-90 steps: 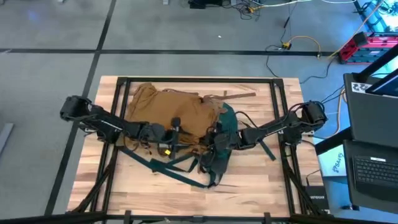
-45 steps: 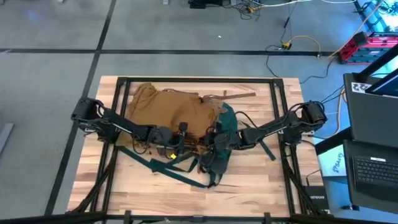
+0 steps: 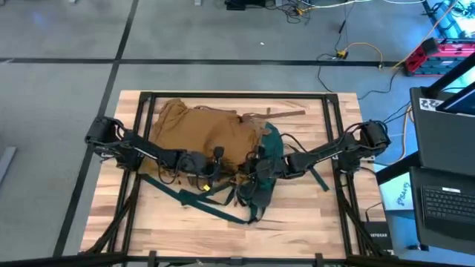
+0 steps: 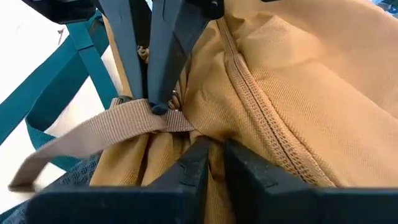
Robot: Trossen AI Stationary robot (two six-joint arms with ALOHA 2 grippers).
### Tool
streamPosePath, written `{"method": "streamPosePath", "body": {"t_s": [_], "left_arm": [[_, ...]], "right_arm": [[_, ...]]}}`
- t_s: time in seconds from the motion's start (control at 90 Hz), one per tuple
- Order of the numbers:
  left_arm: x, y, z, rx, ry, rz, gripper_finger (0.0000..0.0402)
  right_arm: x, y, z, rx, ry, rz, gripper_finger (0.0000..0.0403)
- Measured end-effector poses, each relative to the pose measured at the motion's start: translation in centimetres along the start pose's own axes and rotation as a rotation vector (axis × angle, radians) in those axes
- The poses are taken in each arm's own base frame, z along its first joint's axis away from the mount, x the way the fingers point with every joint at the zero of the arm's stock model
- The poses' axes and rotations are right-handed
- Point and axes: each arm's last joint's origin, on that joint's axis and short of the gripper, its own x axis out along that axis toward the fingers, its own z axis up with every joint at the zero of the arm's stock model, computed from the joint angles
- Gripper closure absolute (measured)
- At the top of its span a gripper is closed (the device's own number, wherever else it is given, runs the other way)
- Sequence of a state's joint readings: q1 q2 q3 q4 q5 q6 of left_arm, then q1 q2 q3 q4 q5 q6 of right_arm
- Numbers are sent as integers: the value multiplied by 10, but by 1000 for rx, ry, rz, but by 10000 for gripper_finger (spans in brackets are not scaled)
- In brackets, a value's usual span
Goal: Unpack backpack
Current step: Open the brown backpack
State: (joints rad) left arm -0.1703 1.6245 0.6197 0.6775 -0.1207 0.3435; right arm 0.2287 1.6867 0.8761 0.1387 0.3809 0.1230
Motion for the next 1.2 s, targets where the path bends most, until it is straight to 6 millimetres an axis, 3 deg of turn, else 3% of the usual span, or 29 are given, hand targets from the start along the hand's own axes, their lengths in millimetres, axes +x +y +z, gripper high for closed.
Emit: {"method": "streamPosePath", "body": {"t_s": [0.533,0.778,1.067,1.2], "left_arm": [[0,-1,-3,11,31,-7,337],[-12,6,8,13,46,36,308],[-13,5,7,9,54,15,306],[-13,5,7,8,54,15,342]], "right_arm": [[0,0,-1,5,8,-3,363],[0,0,-1,6,9,-3,363],[0,0,-1,6,10,-2,363],[-1,1,1,-2,11,1,363]]}}
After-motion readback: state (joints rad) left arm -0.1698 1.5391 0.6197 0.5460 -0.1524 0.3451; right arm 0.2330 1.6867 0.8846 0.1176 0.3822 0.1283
